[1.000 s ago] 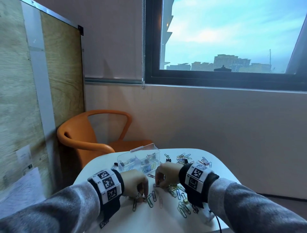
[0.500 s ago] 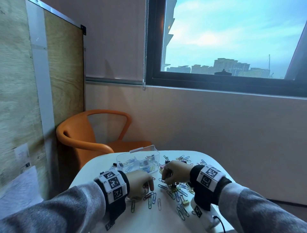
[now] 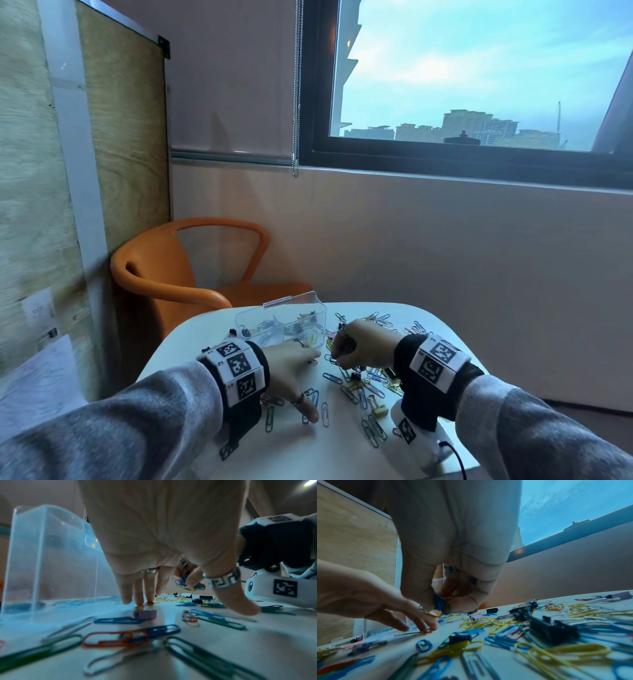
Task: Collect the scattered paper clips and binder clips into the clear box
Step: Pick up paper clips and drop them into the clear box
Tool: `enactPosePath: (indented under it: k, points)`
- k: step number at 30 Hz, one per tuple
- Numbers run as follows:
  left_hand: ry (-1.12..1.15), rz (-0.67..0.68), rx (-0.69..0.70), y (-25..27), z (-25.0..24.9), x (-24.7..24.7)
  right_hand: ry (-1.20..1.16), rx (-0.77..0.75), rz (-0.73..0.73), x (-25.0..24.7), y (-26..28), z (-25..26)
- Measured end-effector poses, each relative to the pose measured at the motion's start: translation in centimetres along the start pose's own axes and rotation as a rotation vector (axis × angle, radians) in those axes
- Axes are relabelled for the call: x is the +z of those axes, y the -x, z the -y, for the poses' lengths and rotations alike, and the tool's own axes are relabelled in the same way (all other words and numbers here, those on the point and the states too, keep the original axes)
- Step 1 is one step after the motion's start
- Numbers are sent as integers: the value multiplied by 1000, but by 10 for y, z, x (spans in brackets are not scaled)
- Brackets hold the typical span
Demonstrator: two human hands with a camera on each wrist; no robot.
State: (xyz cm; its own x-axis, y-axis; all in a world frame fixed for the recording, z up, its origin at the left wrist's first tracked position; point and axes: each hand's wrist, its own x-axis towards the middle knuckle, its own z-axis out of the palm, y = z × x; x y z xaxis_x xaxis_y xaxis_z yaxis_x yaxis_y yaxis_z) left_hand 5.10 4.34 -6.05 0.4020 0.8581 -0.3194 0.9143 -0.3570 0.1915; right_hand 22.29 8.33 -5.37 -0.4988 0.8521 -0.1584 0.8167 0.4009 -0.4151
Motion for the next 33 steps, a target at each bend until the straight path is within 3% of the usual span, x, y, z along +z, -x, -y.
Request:
enactPosePath:
  k: [10, 17, 21, 26, 29, 33]
  points:
    - [54, -34, 3, -4, -7, -5, -125, -8, -97, -8, -2, -4]
    - [27, 41, 18, -2, -10, -8, -81, -161, -443, -37, -37, 32]
    - [2, 74, 35, -2, -11, -8, 70, -251, -351, -32, -57, 42]
    - [-43, 101, 58, -1, -13, -8, 73, -258, -300, -19, -57, 35]
    - [58, 61, 73, -1, -9, -12, 3, -253, -339, -18, -52, 29]
    - [411, -71, 151, -2, 2, -40, -148, -197, -494, -29, -41, 21]
